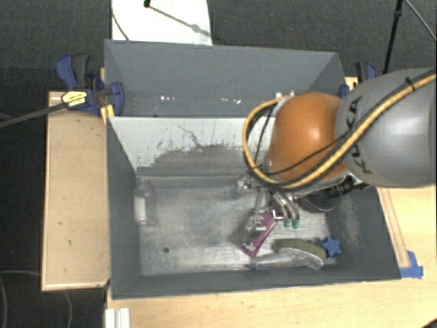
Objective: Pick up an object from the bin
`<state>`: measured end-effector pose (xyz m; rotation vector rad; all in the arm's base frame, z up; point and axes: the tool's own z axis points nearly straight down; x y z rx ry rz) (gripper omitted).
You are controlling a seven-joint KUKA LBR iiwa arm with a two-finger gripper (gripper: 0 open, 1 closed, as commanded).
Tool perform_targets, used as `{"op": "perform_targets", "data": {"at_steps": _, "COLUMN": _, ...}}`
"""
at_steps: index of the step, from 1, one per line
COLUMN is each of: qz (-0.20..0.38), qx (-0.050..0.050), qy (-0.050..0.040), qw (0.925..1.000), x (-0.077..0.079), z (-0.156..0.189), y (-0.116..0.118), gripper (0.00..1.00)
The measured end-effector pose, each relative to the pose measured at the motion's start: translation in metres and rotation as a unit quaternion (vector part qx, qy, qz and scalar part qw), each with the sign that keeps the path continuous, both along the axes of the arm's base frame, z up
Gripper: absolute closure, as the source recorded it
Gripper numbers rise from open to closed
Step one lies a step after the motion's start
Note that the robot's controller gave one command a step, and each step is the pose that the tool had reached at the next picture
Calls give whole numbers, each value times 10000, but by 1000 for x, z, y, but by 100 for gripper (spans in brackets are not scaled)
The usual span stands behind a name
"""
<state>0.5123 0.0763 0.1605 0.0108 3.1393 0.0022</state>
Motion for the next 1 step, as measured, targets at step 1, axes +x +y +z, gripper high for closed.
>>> {"op": "perform_targets", "data": {"at_steps": 1, "qz": 402, "qx": 35, "qy": 110, "qw": 9991, "x": 0, "z": -83, "y": -41, "gripper": 0}}
